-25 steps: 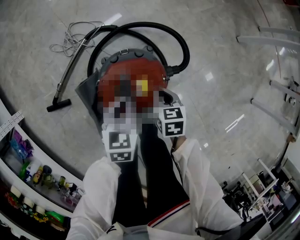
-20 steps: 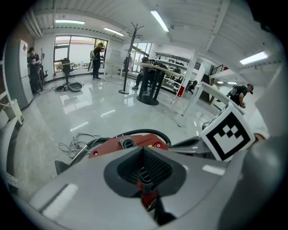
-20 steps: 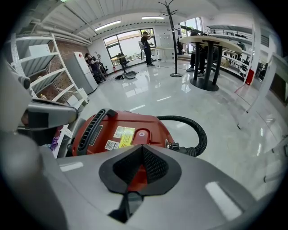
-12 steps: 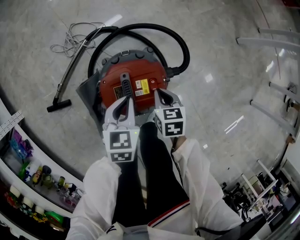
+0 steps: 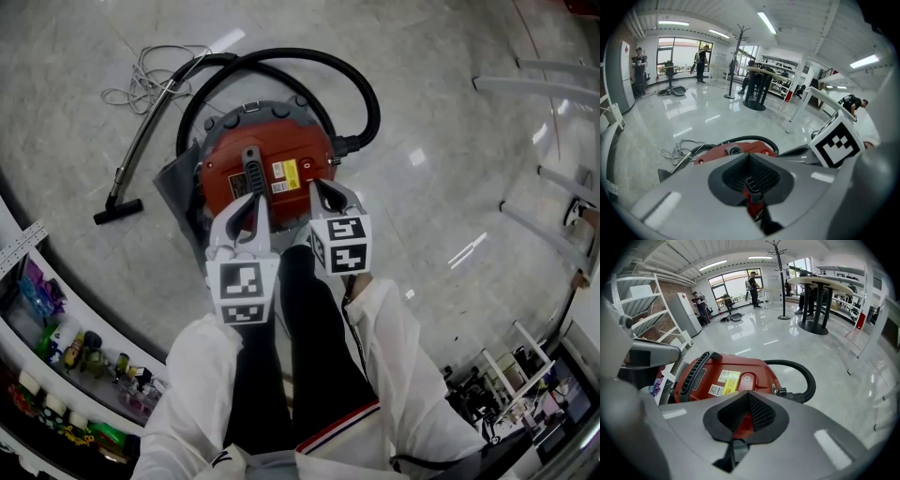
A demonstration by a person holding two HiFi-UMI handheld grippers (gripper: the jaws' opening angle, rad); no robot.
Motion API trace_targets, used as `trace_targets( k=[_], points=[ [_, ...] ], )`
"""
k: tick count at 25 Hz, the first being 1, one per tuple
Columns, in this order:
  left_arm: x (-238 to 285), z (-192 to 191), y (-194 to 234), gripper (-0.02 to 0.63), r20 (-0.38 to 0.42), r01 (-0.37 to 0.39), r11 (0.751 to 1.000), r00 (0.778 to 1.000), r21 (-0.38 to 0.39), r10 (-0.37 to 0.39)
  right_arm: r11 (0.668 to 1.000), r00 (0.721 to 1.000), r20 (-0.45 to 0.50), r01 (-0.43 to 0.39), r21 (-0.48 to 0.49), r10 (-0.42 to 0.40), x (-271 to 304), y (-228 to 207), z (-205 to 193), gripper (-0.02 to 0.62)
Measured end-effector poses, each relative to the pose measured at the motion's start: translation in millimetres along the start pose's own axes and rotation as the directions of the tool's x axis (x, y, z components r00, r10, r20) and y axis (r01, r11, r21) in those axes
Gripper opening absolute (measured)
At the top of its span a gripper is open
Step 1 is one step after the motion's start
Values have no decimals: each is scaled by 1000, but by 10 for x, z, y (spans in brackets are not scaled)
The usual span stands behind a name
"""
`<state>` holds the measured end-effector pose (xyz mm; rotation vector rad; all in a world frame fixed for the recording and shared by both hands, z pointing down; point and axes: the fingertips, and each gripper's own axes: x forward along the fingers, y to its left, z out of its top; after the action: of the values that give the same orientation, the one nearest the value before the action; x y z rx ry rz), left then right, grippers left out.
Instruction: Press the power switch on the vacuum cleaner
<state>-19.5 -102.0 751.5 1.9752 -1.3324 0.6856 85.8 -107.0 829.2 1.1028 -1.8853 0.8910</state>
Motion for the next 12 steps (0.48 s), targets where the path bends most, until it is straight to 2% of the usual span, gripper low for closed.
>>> trace_targets(
  k=[12],
  points=[
    [16, -23, -2, 0, -4, 3, 1000, 1000, 0, -3, 1000, 1000, 7, 3, 12, -3, 13, 3, -4, 2]
  ],
)
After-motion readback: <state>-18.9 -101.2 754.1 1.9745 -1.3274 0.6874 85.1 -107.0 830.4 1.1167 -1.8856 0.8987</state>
